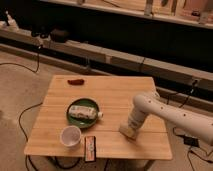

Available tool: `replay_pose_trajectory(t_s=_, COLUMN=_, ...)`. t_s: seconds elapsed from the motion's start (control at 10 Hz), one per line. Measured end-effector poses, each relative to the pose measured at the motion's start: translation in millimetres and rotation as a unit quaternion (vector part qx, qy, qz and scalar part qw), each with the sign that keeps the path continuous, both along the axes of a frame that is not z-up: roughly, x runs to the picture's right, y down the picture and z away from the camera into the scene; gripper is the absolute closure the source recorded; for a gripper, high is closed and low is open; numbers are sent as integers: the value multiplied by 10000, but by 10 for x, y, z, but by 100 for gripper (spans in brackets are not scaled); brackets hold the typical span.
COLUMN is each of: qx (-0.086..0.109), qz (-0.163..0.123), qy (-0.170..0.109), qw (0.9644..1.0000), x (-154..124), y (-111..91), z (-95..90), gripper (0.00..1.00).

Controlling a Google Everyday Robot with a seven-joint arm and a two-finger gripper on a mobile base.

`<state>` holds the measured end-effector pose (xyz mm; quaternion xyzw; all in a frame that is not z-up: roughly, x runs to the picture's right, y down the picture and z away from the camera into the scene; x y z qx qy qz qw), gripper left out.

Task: Wipe the white sponge on the table

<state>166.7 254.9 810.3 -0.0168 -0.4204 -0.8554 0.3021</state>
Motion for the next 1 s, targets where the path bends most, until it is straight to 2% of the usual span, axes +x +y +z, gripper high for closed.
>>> replay_pose_trajectory(t_s=0.5, qx=73, qz=344, qy=608, qw=9975, x=614, y=-82, z=127, gripper=100)
replay_pose_trajectory(t_s=0.8, qx=108, qz=531, qy=988, qw=9936, x=1006, y=-247, z=292, gripper=100)
replay_pose_trajectory(t_s=1.0, qx=127, qz=547, qy=1128, qw=9920, x=1156, y=-401, z=415, gripper=100)
